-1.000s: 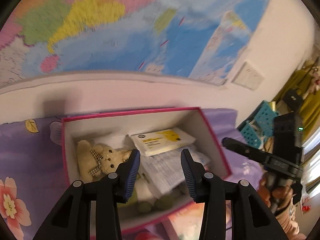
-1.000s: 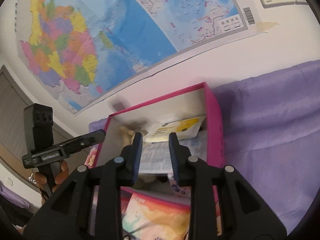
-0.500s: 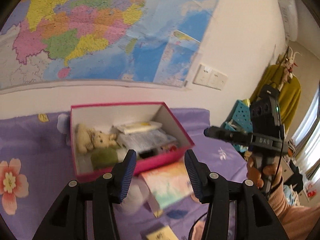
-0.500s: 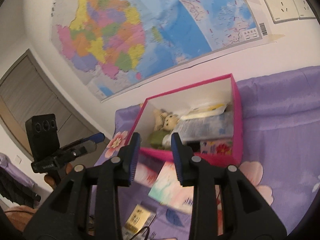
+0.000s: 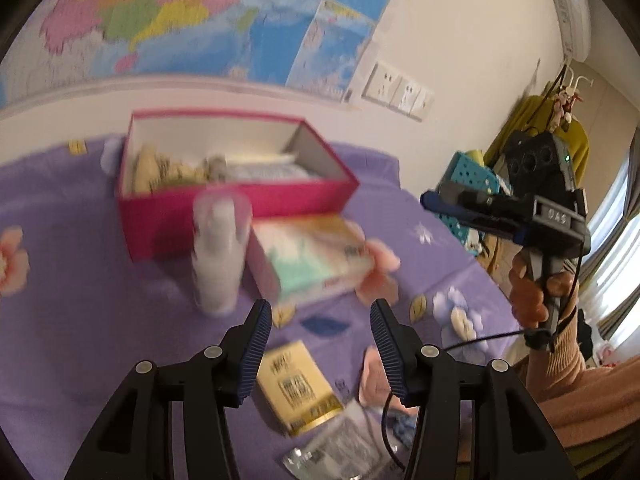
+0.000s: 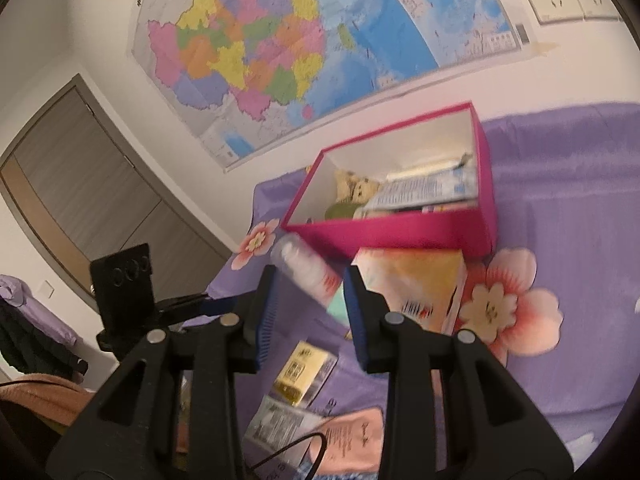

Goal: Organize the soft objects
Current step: 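Move the right gripper back down to the gold tissue packet, then grasp the gold tissue packet with the right gripper and lift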

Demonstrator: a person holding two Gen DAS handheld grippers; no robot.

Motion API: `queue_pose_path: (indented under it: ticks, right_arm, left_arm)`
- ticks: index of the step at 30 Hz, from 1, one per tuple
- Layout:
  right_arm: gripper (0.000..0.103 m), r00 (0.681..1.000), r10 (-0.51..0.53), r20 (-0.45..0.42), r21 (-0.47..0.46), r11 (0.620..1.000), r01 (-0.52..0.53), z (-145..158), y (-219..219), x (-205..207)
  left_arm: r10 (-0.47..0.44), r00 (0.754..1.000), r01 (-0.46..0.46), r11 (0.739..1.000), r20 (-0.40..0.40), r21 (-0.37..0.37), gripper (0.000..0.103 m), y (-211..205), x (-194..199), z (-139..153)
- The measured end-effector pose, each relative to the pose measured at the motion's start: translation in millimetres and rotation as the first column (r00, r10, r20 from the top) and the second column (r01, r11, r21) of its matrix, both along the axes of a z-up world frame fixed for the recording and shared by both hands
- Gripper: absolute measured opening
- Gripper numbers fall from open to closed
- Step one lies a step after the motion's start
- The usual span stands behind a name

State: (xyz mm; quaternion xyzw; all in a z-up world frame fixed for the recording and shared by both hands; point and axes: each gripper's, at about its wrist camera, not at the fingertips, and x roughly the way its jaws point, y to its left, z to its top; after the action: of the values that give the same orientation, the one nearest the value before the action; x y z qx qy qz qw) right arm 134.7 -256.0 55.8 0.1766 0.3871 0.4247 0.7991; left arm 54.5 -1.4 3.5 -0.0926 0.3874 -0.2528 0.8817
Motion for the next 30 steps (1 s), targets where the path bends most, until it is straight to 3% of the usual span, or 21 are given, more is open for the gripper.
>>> queue_pose_path:
  ticks: [7,26,30]
  right_arm:
    - [0.038,0.997,0.043,-0.057,-0.045,0.998,-0.046,-25.6,16.8,-11.0]
    - [0.038,0.97,0.158,-0.183,-0.17,0.967,-0.189,-86.3,71.9,-8.8]
    - [0.038,0.963,0.175,-0.204,-0.168,0.963,-0.211,-92.5,77.3,-11.0]
  left_arm:
    - [0.006,0.995,-0.004,1.0,-0.099,0.028,0.052,-4.6,-9.9,-35.2]
    - [-0.01,0.979,0.027,0.996,-0.204,0.08,0.052,-9.0,-29.1,-75.2]
    - [-0.002,0.976,0.019,0.997,-0.216,0.076,0.045,-9.9,-24.8,-81.6]
